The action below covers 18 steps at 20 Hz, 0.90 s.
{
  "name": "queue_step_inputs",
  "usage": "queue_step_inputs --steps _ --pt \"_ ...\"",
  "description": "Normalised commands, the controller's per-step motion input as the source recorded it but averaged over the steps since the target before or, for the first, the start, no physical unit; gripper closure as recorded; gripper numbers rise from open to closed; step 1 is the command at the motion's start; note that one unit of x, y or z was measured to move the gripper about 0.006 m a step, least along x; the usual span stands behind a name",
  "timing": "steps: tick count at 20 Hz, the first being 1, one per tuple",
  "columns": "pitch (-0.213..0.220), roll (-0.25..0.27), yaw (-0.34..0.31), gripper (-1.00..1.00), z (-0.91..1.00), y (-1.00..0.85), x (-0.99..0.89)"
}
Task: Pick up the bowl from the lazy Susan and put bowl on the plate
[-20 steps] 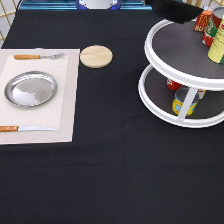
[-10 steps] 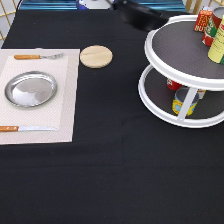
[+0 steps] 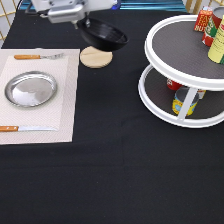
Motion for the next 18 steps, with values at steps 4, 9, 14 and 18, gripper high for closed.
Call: queue_step_inputs --steps 4,9,14,18 --pt "-0.072 -0.005 -0.11 1.0 -0.35 -0.76 -0.15" --pt "-0.086 -0.008 -0.143 1.0 -0.27 -0.67 -0.15" --pt "-0.099 -0.013 -0.162 1.0 -0.22 -0.61 -0.13" --pt "-0.118 -0.022 -0.188 1.0 -0.26 -0.54 -0.17"
